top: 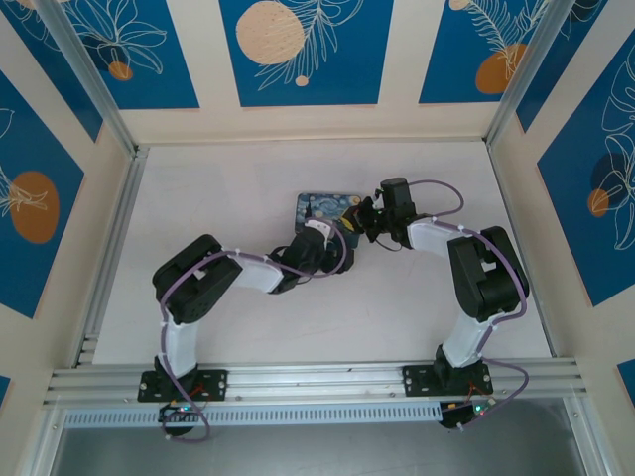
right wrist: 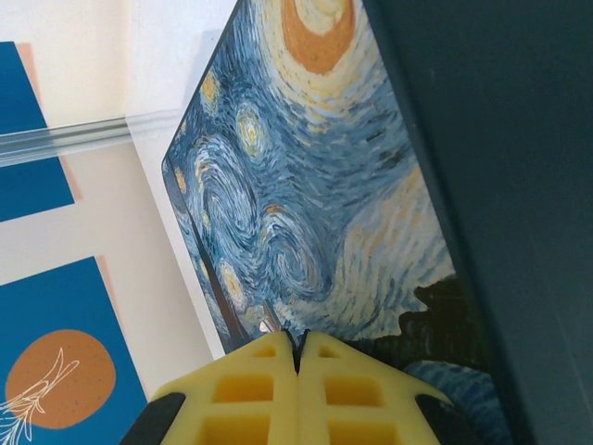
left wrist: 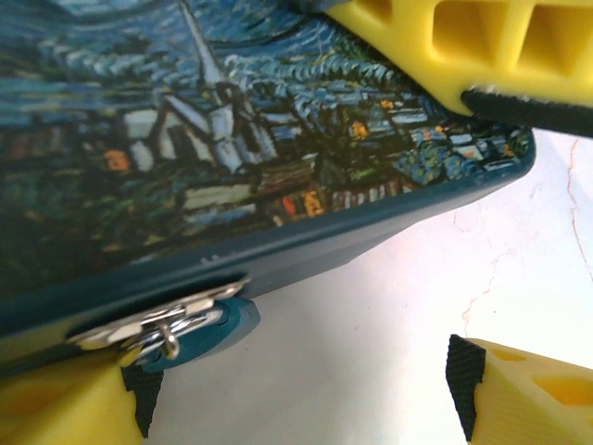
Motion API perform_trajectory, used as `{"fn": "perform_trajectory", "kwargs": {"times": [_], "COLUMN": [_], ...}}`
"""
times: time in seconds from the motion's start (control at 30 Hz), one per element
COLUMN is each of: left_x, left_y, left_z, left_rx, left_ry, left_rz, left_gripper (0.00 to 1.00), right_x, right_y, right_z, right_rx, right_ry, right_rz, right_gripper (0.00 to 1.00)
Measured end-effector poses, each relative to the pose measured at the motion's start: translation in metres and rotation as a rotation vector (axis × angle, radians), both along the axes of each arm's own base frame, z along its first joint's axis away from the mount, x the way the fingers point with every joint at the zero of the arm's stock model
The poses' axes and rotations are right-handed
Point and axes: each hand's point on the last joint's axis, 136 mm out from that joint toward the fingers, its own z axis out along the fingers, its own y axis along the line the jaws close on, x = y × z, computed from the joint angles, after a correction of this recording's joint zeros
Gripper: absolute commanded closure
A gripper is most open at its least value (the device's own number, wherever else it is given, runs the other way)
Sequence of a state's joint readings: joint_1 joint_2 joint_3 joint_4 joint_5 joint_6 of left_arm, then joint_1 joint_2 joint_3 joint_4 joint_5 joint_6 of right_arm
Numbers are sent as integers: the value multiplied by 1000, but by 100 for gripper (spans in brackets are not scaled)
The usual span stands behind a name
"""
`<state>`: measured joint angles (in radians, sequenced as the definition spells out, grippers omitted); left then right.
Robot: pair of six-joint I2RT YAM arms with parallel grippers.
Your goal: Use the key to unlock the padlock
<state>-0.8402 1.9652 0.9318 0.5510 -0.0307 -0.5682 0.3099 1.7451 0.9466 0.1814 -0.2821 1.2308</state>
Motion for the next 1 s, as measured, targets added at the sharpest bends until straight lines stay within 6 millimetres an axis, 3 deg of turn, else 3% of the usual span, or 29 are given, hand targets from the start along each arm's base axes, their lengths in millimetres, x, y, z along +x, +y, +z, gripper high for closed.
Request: {"fn": "perform_trajectory", "kwargs": {"times": [0.4,1.0], "left_x": [7,3], "left_y": [-13,-8], "left_z": [13,23], "left_rx": [-212,-455], "left_ry": [15,91], "left_rz": [38,102], "left_gripper": [18,24], "right_x": [3,5], "right_y": [-2,-4], "right_z": [0,0], "right_rx": [11,15], "right_ry": [-13,-14], "right_rz": [-2,-5], "right_gripper": [100,100]}}
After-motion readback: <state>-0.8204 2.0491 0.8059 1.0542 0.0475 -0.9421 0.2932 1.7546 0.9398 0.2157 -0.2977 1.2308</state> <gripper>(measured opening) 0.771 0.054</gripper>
